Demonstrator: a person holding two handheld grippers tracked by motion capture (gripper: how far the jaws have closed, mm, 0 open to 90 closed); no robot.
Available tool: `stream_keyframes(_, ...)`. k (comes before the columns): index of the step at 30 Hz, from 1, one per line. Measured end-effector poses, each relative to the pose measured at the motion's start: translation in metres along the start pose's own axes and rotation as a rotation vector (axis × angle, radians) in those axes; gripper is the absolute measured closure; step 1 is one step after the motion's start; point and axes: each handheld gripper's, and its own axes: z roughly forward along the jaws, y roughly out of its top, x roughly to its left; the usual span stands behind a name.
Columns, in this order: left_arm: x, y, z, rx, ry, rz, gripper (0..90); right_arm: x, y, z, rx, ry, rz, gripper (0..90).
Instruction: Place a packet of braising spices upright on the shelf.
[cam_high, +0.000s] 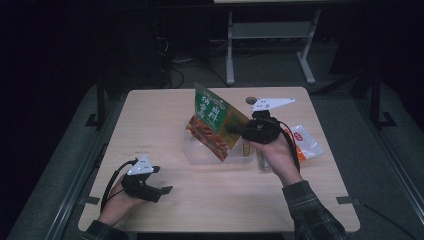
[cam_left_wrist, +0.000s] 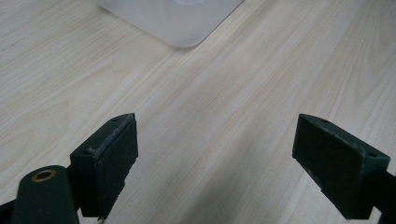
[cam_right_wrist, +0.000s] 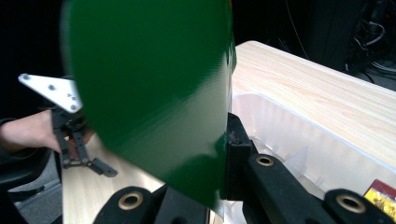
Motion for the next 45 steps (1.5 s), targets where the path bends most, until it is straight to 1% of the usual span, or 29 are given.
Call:
stream_keyframes(3, 0.000, 0.000, 0.000, 0.010, 0.002, 0.009, 13.8, -0.002, 0.003, 0.006, 0.007, -0.010, 0.004, 89.8)
stream_keyframes(4, -0.001, 0.000, 0.001, 0.011, 0.002, 0.010, 13.8, -0.003, 0.004, 0.009, 0.007, -0.009, 0.012, 89.8)
stream_keyframes(5, -0.001, 0.000, 0.001, 0.008, 0.000, 0.005, 13.7, -0.004, 0.004, 0.011, 0.008, -0.011, 0.014, 89.8)
stream_keyframes(7, -0.001, 0.000, 0.001, 0.012, 0.001, 0.006, 13.7, -0.005, 0.006, 0.015, 0.017, -0.021, 0.020, 89.8)
stream_keyframes(9, -0.001, -0.001, 0.001, 0.018, 0.002, 0.009, 13.8, -0.006, 0.007, 0.018, 0.012, -0.032, 0.028, 89.8)
stream_keyframes(16, -0.002, -0.001, 0.002, 0.026, 0.005, 0.018, 13.7, -0.012, 0.008, 0.027, 0.024, -0.056, 0.047, 89.8)
stream_keyframes(19, -0.002, -0.001, 0.002, 0.028, 0.005, 0.021, 13.7, -0.014, 0.007, 0.029, 0.030, -0.060, 0.057, 89.8)
stream_keyframes(23, -0.002, -0.001, 0.003, 0.028, 0.002, 0.020, 13.7, -0.017, 0.008, 0.032, 0.024, -0.067, 0.062, 89.8)
stream_keyframes(25, -0.003, -0.001, 0.004, 0.035, 0.001, 0.023, 13.7, -0.017, 0.008, 0.034, 0.024, -0.064, 0.072, 89.7)
stream_keyframes(28, -0.003, -0.001, 0.005, 0.042, -0.002, 0.028, 13.7, -0.018, 0.007, 0.038, 0.028, -0.072, 0.065, 89.7)
stream_keyframes(29, -0.004, -0.001, 0.005, 0.038, -0.002, 0.022, 13.7, -0.019, 0.007, 0.040, 0.030, -0.075, 0.067, 89.8)
stream_keyframes(33, -0.004, -0.001, 0.005, 0.039, -0.003, 0.020, 13.7, -0.021, 0.005, 0.047, 0.039, -0.081, 0.071, 89.8)
stream_keyframes(36, -0.005, -0.001, 0.005, 0.038, -0.004, 0.016, 13.7, -0.021, 0.004, 0.051, 0.044, -0.082, 0.062, 89.7)
stream_keyframes(38, -0.005, -0.002, 0.005, 0.039, -0.004, 0.018, 13.7, -0.021, 0.003, 0.053, 0.051, -0.088, 0.060, 89.8)
stream_keyframes(39, -0.004, -0.001, 0.005, 0.044, -0.002, 0.032, 13.7, -0.021, 0.002, 0.054, 0.054, -0.089, 0.059, 89.7)
stream_keyframes(45, -0.005, -0.001, 0.006, 0.042, -0.007, 0.030, 13.7, -0.021, 0.000, 0.062, 0.071, -0.091, 0.057, 89.6)
